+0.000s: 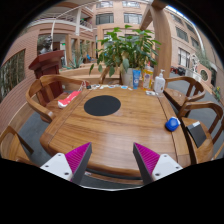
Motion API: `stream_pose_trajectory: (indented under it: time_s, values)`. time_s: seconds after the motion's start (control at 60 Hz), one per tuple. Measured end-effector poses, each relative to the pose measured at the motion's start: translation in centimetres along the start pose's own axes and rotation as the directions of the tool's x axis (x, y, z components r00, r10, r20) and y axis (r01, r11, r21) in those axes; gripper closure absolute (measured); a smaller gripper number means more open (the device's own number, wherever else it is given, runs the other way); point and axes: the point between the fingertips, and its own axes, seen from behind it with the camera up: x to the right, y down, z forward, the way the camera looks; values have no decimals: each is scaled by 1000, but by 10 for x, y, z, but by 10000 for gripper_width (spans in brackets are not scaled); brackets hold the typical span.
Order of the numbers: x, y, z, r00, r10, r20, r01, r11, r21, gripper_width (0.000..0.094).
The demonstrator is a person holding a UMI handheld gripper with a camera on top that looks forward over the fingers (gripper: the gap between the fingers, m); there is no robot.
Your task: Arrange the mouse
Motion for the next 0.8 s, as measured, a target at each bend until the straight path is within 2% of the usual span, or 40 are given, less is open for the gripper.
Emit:
stream_pose_trajectory:
  time_s: [0.167,0.4,0.583,0.8]
  values:
    - [44,11,-8,991,73,-114,-79,996,-47,85]
    - [116,-31,-4,951,159,-265,-158,987,26,82]
    - [137,-80,17,931,209,-301,-196,978,73,82]
    - [149,-123,53,918,231,-323,-227,973,51,83]
